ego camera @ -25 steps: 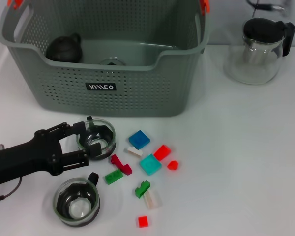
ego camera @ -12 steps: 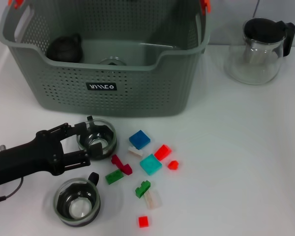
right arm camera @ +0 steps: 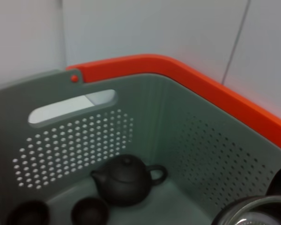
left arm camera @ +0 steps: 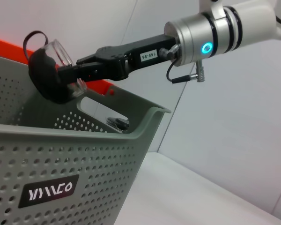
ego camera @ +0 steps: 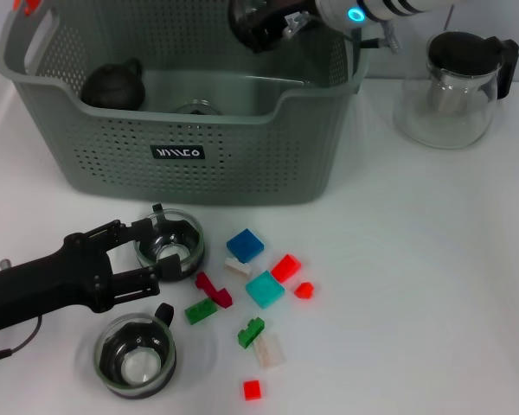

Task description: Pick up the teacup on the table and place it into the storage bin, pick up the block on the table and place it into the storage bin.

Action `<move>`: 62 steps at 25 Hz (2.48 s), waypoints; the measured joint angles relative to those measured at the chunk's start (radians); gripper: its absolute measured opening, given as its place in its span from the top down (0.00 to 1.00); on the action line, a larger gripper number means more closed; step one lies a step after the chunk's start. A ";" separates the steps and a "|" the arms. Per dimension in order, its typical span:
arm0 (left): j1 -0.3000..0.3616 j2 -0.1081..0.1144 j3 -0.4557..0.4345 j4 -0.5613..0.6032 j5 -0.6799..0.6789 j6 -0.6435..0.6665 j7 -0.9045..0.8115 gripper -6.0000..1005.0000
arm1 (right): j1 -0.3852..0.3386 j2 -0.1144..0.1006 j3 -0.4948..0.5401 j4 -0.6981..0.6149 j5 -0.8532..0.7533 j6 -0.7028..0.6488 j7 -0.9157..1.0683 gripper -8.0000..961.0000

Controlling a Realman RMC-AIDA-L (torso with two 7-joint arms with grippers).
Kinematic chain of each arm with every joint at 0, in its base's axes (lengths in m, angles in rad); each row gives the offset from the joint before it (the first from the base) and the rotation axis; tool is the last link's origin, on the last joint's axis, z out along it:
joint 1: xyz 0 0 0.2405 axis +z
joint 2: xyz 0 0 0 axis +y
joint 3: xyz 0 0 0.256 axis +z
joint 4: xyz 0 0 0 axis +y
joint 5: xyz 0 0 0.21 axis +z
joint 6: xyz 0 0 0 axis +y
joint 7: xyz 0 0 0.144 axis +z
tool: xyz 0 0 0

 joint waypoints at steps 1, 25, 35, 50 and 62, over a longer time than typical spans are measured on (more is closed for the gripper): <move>0.000 0.000 0.000 0.000 0.000 0.000 0.000 0.13 | -0.002 -0.001 0.000 0.004 0.000 0.006 0.002 0.93; 0.000 -0.004 0.000 -0.001 0.000 0.000 0.001 0.13 | -0.004 0.001 -0.025 0.060 -0.001 0.013 -0.010 0.93; 0.001 -0.004 0.000 -0.001 0.000 0.000 0.001 0.14 | -0.008 0.003 -0.033 0.065 -0.001 0.011 -0.012 0.89; -0.008 -0.004 0.000 -0.001 0.000 0.000 -0.002 0.15 | -0.050 -0.006 -0.037 -0.054 0.011 -0.025 0.060 0.78; -0.010 -0.001 -0.019 -0.001 0.000 -0.002 -0.012 0.17 | -0.454 -0.026 0.079 -0.281 0.797 -0.479 -0.461 0.38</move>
